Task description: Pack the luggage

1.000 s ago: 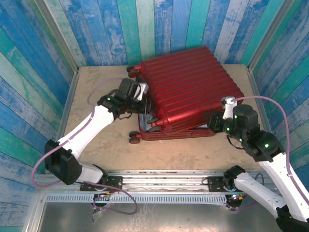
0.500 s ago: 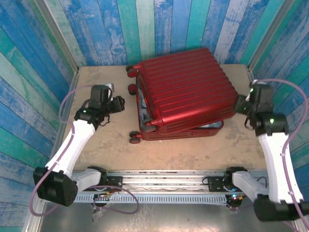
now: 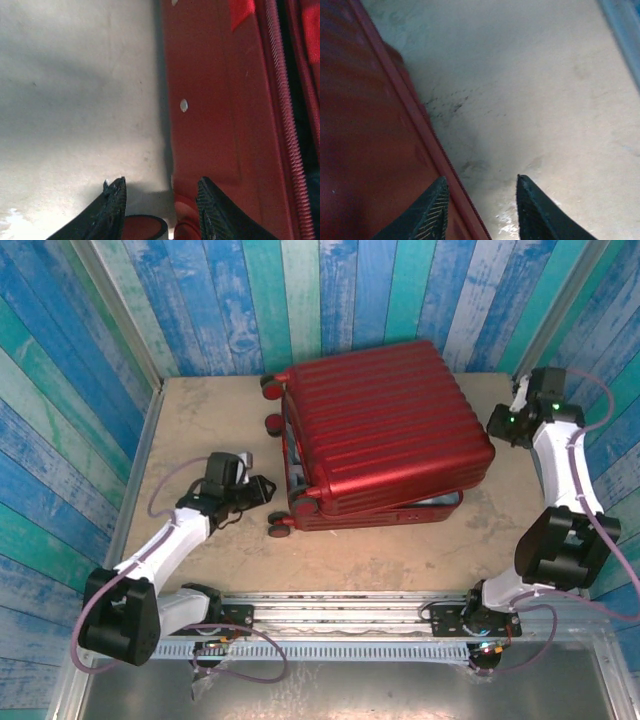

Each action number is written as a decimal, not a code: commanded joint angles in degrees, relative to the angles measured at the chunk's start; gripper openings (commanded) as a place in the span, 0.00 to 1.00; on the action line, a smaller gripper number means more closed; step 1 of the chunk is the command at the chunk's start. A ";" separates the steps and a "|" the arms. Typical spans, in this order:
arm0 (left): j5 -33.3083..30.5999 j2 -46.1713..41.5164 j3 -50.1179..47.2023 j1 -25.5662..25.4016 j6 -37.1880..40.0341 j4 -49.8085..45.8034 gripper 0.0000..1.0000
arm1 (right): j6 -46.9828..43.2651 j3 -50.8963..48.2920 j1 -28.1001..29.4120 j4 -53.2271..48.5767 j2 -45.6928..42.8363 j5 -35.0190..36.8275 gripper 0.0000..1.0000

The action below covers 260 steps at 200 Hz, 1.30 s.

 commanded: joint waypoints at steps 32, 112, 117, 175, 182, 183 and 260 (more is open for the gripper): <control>2.82 2.97 -4.28 -5.20 -4.78 10.70 0.39 | -1.40 -7.65 10.79 -1.92 -7.80 -5.49 0.33; -0.03 1.51 -8.16 -9.12 -8.93 17.36 0.34 | 9.40 -11.49 24.49 -20.12 -32.60 19.37 0.22; -0.79 1.90 -7.74 -9.90 -8.99 17.32 0.34 | 11.19 -12.46 25.29 -20.18 -34.37 17.65 0.19; -7.71 12.34 -3.55 -24.02 -16.04 24.96 0.29 | 23.01 -24.45 30.29 -23.47 -47.84 18.98 0.05; -8.81 14.20 -2.99 -25.99 -17.49 26.61 0.29 | 24.01 -25.19 30.29 -23.82 -48.89 20.21 0.02; -8.97 14.46 -2.89 -26.38 -17.72 26.86 0.29 | 24.19 -25.31 30.29 -23.83 -49.05 20.39 0.01; -21.91 55.31 24.53 -47.20 -43.17 58.82 0.39 | 24.90 -27.87 30.20 -21.97 -55.12 26.86 0.02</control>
